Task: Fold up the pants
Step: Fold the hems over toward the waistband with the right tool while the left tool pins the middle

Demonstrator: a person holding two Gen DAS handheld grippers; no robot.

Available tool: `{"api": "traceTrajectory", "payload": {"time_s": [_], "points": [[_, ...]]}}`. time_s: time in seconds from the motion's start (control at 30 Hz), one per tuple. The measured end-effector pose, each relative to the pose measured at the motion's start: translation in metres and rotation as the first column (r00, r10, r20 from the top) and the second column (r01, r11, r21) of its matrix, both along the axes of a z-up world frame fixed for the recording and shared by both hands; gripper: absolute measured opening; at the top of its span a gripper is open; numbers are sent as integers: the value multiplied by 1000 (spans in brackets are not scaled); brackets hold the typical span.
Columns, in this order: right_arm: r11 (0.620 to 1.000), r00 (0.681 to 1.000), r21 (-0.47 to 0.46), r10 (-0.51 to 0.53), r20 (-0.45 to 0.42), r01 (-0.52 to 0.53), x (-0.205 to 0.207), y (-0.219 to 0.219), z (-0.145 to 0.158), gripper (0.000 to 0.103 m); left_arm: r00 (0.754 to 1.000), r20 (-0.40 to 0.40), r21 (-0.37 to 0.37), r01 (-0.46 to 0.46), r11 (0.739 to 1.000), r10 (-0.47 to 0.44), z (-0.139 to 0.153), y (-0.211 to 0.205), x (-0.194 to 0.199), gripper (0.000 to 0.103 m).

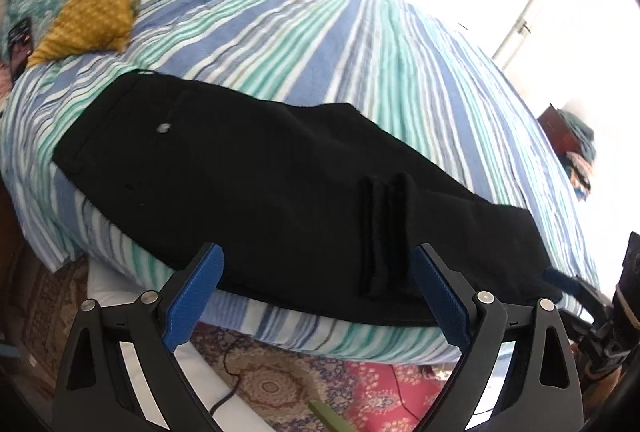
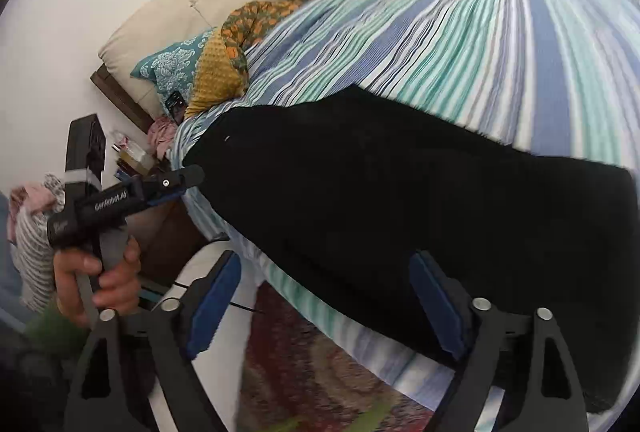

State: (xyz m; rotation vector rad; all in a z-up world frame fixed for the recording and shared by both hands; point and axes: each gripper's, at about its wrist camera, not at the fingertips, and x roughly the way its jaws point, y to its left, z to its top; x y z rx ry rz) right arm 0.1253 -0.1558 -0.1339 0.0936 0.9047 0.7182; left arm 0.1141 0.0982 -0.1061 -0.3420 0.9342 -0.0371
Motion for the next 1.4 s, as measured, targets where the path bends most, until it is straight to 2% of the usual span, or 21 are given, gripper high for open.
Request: {"api": "traceTrajectory", "payload": {"time_s": [0.07, 0.17, 0.23, 0.3, 0.33, 0.4, 0.43, 0.57, 0.67, 0.73, 0.8, 0.87, 0.93, 0.97, 1.03, 1.07, 1.1, 1.17, 1.23, 1.33, 1.4], "points": [[994, 992, -69, -74, 103, 82, -30, -40, 8, 97, 995, 0, -3, 97, 995, -97, -1, -26, 12, 67], [968, 964, -101, -214, 157, 232, -60, -98, 7, 97, 984, -35, 55, 178, 983, -176, -10, -58, 37, 49], [938, 933, -48, -333, 139, 342, -61, -122, 11, 97, 981, -69, 96, 189, 977, -183, -21, -71, 50, 47], [912, 903, 32, -408, 132, 408, -60, -140, 16, 97, 975, -106, 108, 204, 973, -193, -32, -79, 59, 46], [901, 889, 54, -434, 145, 431, -58, -143, 19, 98, 973, -115, 117, 213, 970, -200, -35, -81, 62, 41], [891, 876, 63, -454, 160, 450, -52, -145, 19, 97, 965, -139, 133, 242, 961, -223, -41, -87, 63, 24], [890, 877, 59, -455, 154, 451, -50, -146, 18, 97, 960, -155, 129, 255, 958, -234, -44, -89, 63, 8], [899, 890, 49, -438, 126, 436, -45, -148, 12, 97, 971, -124, 138, 220, 966, -204, -33, -84, 55, 2], [896, 880, 50, -444, 171, 442, -49, -150, 20, 97, 983, -94, 132, 170, 976, -159, -22, -66, 50, 2], [901, 879, 64, -432, 203, 429, -50, -145, 24, 97, 983, -112, 153, 159, 975, -143, -30, -61, 52, 2], [923, 896, 76, -384, 221, 377, -49, -135, 27, 98, 980, -146, 164, 158, 974, -134, -44, -61, 54, 2], [950, 927, 64, -311, 209, 304, -42, -120, 23, 97, 979, -150, 171, 161, 972, -136, -51, -66, 55, 2], [977, 967, 66, -211, 146, 203, -29, -101, 6, 98, 980, -145, 193, 165, 967, -138, -52, -70, 53, 4], [985, 984, 50, -170, 59, 167, -18, -93, -10, 98, 979, -144, 194, 170, 966, -143, -52, -71, 52, 5], [986, 980, -41, -167, -109, 163, 1, -83, -48, 98, 979, -147, 187, 170, 968, -143, -51, -68, 52, 9], [986, 978, -55, -164, -125, 159, 4, -81, -58, 98, 980, -145, 180, 163, 970, -137, -48, -67, 50, 11], [986, 983, -58, -161, -92, 156, 2, -81, -56, 98, 982, -143, 176, 150, 973, -125, -45, -65, 50, 16], [987, 986, -72, -150, -74, 145, 0, -78, -53, 100, 991, -113, 186, 98, 978, -78, -33, -62, 46, 51], [986, 988, -87, -148, -54, 143, -4, -74, -57, 101, 998, -44, 178, 53, 983, -46, -17, -62, 40, 64], [983, 992, -139, -128, -23, 124, -7, -67, -57, 103, 997, 6, 147, 70, 987, -72, -5, -73, 43, 66], [980, 992, -161, -122, -10, 119, -8, -64, -57, 103, 994, 10, 140, 106, 984, -108, -7, -84, 52, 66]]}}
